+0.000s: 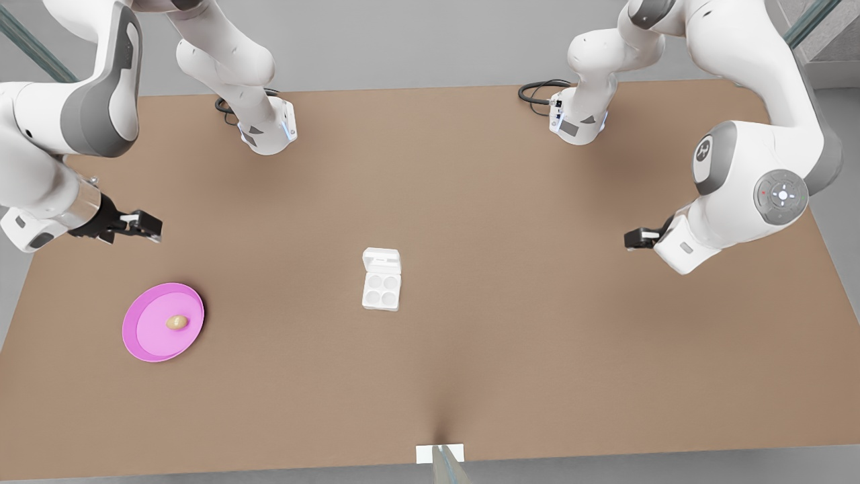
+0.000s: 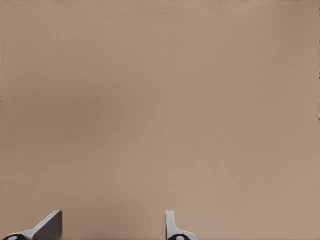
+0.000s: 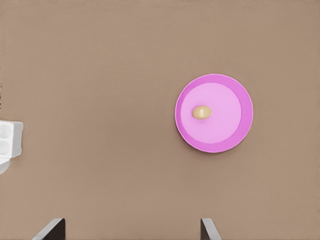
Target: Pack egg into the box and close the box lid
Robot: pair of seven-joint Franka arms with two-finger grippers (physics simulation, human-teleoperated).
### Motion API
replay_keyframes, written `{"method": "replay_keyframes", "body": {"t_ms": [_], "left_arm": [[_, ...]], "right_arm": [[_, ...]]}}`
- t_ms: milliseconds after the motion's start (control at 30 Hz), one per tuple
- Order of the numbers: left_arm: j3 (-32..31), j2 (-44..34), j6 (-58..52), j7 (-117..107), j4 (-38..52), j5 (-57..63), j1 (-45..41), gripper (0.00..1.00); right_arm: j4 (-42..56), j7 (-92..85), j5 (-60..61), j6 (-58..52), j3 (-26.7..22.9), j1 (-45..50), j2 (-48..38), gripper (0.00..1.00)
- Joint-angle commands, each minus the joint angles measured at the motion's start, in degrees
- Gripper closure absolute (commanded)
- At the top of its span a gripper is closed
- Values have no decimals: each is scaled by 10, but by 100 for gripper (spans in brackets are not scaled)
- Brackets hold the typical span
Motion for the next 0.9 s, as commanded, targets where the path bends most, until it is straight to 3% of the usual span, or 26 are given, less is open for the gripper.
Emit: {"method": "replay_keyframes", "body": {"t_ms": [0, 200, 433, 467, 567, 600, 633, 667, 767, 800, 867], "left_arm": [[-2, -1, 41, -65, 1, 0, -2, 0], [-3, 47, 45, -56, 20, -2, -3, 0], [-1, 47, 36, -63, 19, 4, -5, 0], [-1, 46, 33, -56, 18, 3, -1, 0], [-1, 46, 32, -63, 17, 2, -1, 0], [-1, 46, 32, -63, 16, 2, -1, 0], [-1, 46, 32, -63, 16, 2, -1, 0], [-2, 46, 32, -63, 16, 2, -1, 0], [-2, 46, 32, -63, 16, 0, -1, 0], [-2, 46, 26, -62, 17, 1, -1, 0], [-2, 45, 22, -60, 16, -1, 0, 0]], "right_arm": [[0, -20, 0, 31, 0, 6, 0, 0], [8, -21, -2, 61, -1, -1, 75, 0], [81, 11, -4, 88, -8, -7, 277, 0], [85, 17, -24, 144, -9, -5, 311, 0], [82, 10, -27, 171, -9, -35, 349, 0], [18, 18, -38, 261, -3, -23, 334, 0], [-102, 17, -41, 362, 5, -18, 265, 0], [-164, 10, -41, 387, 9, -21, 218, 0], [-151, -15, -76, 371, 10, -37, 227, 0], [-178, -68, -142, 409, 15, -65, 220, 0], [-197, -70, -145, 453, 31, -95, 227, 0]]}}
